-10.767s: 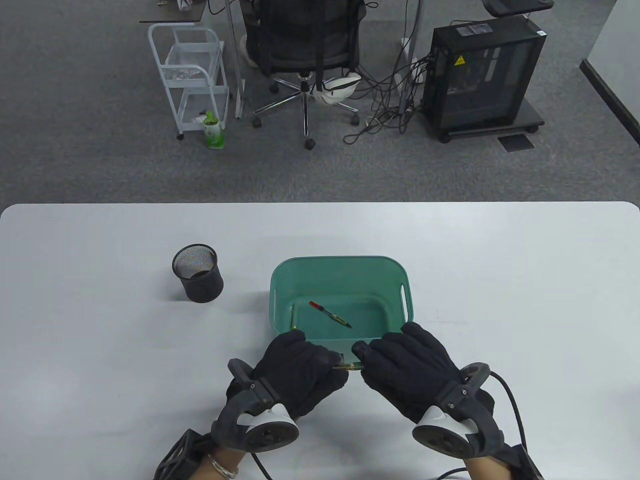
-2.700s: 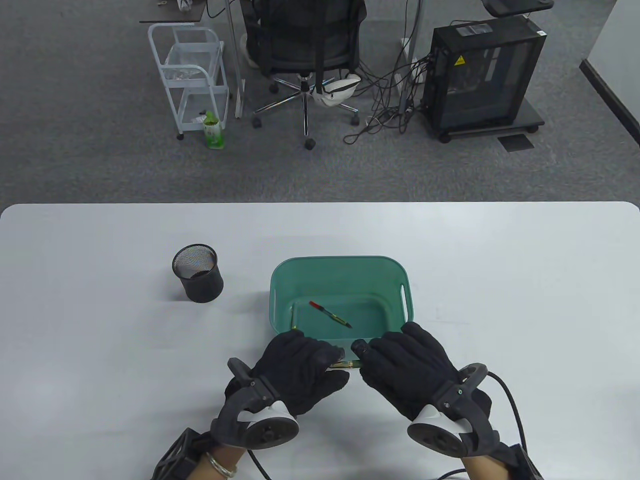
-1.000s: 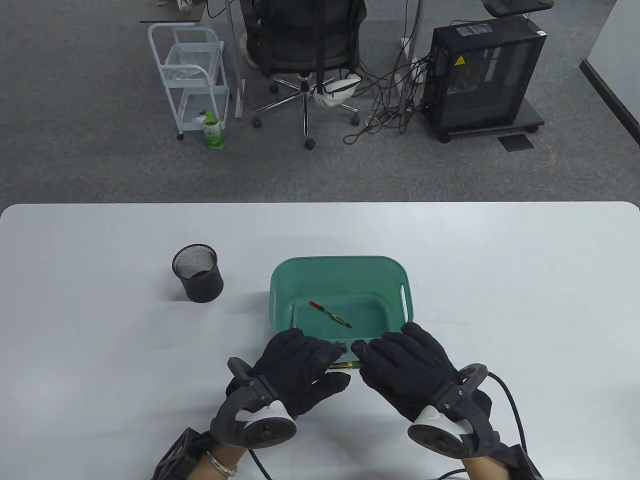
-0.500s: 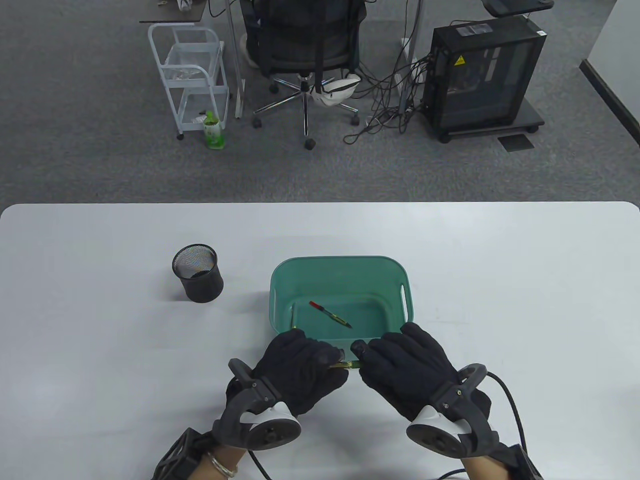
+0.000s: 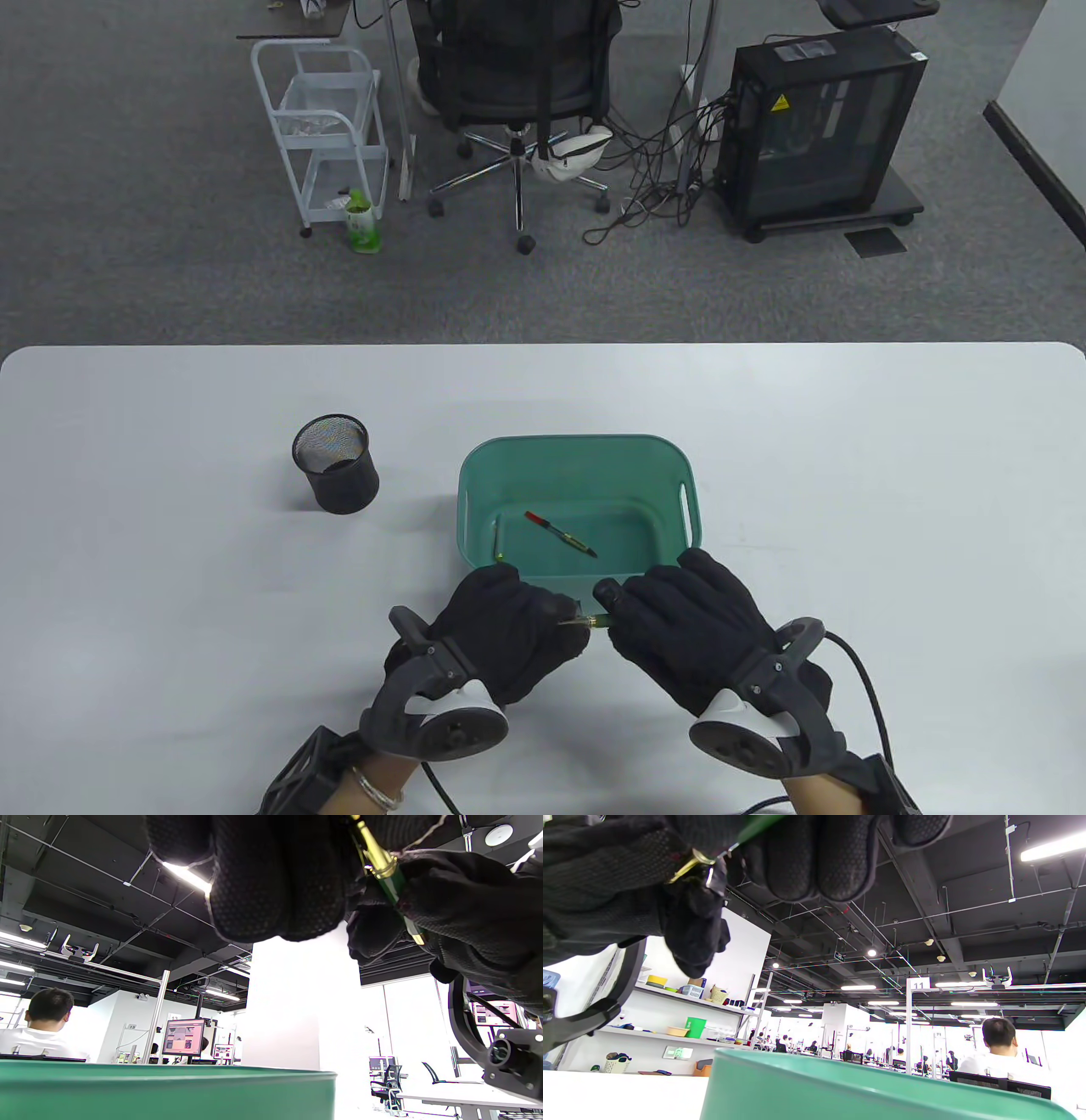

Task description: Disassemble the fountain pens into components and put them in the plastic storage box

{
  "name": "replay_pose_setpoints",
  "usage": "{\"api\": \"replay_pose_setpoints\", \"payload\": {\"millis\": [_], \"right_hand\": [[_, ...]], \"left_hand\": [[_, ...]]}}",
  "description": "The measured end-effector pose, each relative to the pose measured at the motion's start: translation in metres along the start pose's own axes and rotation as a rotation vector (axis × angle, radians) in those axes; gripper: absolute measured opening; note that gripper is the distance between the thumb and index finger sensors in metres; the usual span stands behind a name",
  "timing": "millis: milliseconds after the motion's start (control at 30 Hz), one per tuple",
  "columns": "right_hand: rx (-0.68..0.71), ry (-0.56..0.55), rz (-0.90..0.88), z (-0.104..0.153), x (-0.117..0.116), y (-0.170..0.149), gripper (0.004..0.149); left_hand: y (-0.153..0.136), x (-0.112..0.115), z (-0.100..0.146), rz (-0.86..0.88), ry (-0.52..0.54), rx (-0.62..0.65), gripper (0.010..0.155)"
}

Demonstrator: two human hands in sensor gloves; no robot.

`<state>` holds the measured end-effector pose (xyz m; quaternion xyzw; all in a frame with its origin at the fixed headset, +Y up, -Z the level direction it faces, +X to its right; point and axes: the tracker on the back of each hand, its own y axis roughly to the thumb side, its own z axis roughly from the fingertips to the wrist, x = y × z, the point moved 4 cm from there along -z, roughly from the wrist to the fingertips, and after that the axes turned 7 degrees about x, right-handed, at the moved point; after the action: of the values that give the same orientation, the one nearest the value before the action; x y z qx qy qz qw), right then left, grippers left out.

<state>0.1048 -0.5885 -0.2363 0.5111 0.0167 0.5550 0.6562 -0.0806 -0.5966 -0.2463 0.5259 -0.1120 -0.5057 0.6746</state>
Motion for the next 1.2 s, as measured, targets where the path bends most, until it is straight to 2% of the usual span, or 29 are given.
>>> {"api": "replay_pose_setpoints", "payload": {"millis": [767, 1200], "right_hand": [[0.003, 0.005, -0.003, -0.0002, -0.0015, 0.0012, 0.045], [-0.003, -0.001, 0.003, 0.0005, -0.0004, -0.0009, 0.045]], "left_hand": [[-0.0029, -0.0005, 0.0009, 0.014, 0.008, -0.006, 0.053], [-0.0017, -0.0003, 0.0014, -0.009, 0.004, -0.009, 0.062]]}}
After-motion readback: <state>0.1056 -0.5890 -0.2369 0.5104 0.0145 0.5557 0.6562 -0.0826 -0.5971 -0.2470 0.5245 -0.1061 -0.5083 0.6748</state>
